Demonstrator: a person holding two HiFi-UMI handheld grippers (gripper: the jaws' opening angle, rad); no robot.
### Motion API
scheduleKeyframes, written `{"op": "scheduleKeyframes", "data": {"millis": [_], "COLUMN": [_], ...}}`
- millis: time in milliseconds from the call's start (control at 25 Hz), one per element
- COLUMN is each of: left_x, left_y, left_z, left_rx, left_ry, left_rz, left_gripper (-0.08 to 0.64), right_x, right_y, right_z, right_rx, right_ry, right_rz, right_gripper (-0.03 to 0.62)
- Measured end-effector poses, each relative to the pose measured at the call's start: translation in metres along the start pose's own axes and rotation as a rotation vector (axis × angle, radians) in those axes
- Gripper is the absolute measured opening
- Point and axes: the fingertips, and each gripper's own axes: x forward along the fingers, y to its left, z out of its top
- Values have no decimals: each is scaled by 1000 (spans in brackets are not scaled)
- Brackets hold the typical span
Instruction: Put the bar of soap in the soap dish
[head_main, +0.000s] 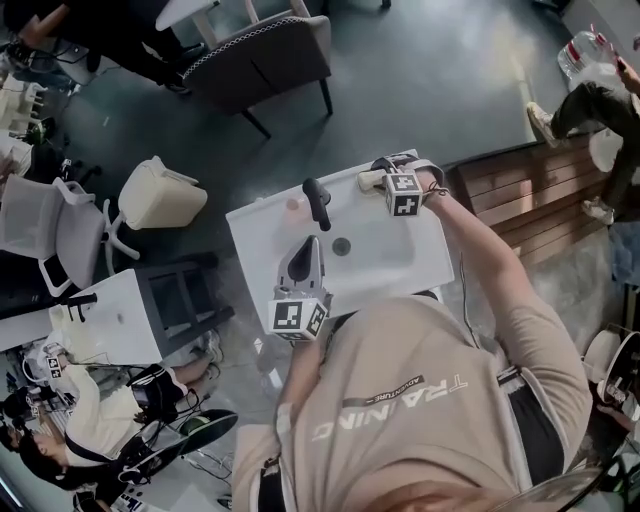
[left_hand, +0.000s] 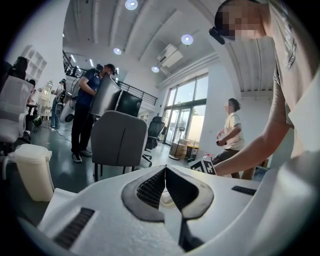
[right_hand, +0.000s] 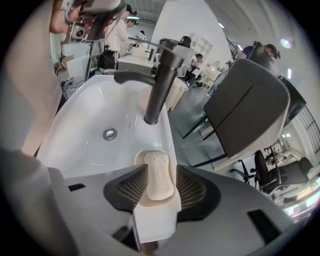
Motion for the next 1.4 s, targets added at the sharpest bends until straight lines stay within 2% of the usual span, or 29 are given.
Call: {"op": "scheduleKeyframes", "data": {"millis": [200,360,480,640,760,1080,1400], "left_x": [0,-2,-2,-1,-3,-7,-3], "left_y": [-10,-16,-21,-32,-37,-34,-33], "left_z": [5,3,5,8,12,22,44], "left_rx": [9,9,12,22,26,-9,17], "left_ry": [-11,-14,-9,-21,-33,-64,-110], "left_rz": [-14,-23,-30,-38,-42,-26,-33], "left_gripper": [11,11,11,11,11,11,11], "right_x": [-43,-81,-106,-137,-168,-224,-273], "right_y": [1,4,8,18,15,14,14], "right_z": [10,20,25,33,46,71,83], "right_rx": [154,334,481,667,765,806,795], "right_ry": [-130,-276,-394,-571,-720,-884,-981], "right_rz": [-40,-109,-143,-130,-143,-192,-254], "right_gripper": [118,30,17,12,12,12,12]}}
